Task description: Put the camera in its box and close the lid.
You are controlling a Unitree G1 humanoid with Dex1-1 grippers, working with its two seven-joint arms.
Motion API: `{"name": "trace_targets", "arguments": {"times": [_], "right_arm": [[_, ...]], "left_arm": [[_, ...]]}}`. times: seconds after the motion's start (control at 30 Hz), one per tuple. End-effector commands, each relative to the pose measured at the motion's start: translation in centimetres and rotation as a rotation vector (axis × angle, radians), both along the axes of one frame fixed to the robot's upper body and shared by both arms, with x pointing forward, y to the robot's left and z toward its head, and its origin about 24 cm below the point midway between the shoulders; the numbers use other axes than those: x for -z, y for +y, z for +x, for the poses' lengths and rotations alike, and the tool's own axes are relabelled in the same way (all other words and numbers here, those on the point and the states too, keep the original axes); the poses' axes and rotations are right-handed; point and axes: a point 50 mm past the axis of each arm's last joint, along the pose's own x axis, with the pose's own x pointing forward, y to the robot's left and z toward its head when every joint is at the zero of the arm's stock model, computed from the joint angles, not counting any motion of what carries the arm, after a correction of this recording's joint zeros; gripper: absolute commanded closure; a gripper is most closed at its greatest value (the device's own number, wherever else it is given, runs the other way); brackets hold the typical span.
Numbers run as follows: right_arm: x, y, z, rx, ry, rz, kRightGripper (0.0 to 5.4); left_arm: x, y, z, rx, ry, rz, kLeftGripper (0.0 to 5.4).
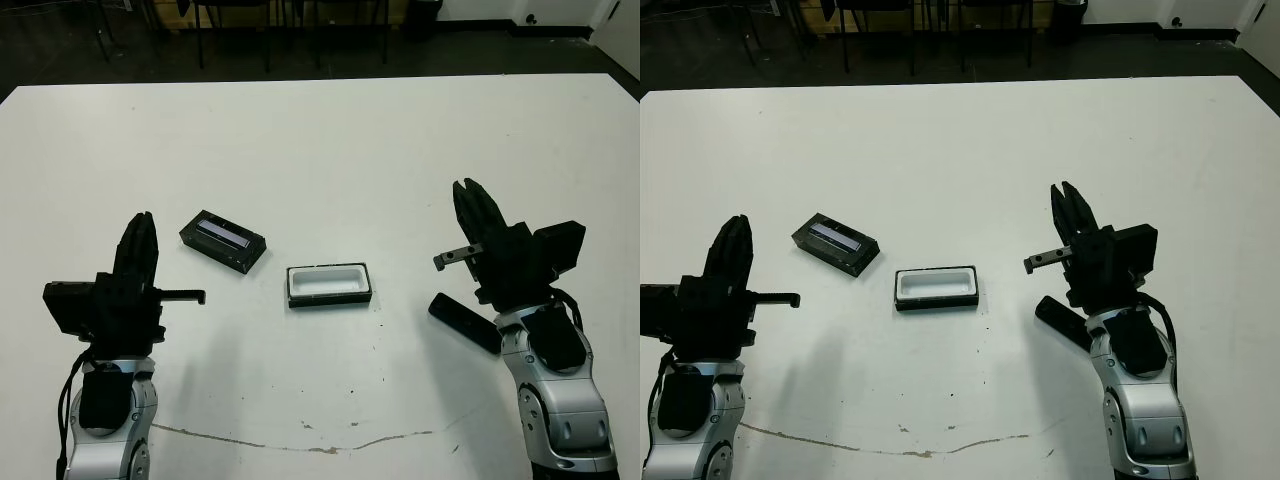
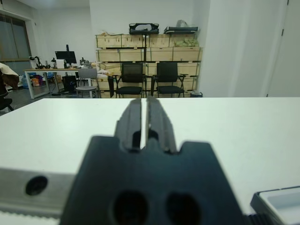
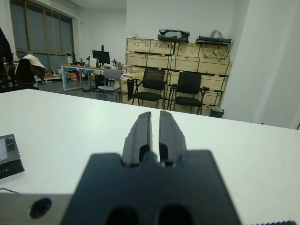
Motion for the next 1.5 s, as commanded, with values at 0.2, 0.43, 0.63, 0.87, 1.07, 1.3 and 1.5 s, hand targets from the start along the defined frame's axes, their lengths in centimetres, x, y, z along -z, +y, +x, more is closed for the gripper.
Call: {"name": "trace_targets", "arguments": {"times": [0.2,0.43,0.63,0.87,1.07,1.3,1.5], "right_arm": [[0.6,-0.3,0.4,0.007,0.047,-0.03,5.4],[0.2,-1.0,0.4,-0.034,0.063,-0.059,5.4],[-1.0,-3.2,0.2,-0.088,0.088,-0.124,5.4],[-1.8,-6.3,-0.2,-0.233,0.18,-0.169,5.4],[-3.0,-7.3,-1.4,-0.397,0.339,-0.174,4.95],[-2.9,-7.7,-2.0,-0.575,0.387,-0.25,3.76],[-1.0,-8.9,-2.1,-0.592,0.458,-0.226,2.7]], "left_arm": [[0.3,-0.3,0.2,0.0,0.017,-0.004,5.38],[0.4,-0.3,0.3,0.002,0.017,-0.019,5.38],[0.4,-0.3,0.1,0.005,0.01,-0.021,5.38],[0.4,0.0,-0.1,0.004,0.016,-0.029,5.38],[0.4,0.1,-0.1,0.001,0.017,-0.016,5.4],[0.5,0.1,-0.2,0.0,0.026,-0.015,5.4],[0.6,0.1,-0.3,-0.001,0.034,-0.01,5.4]]}}
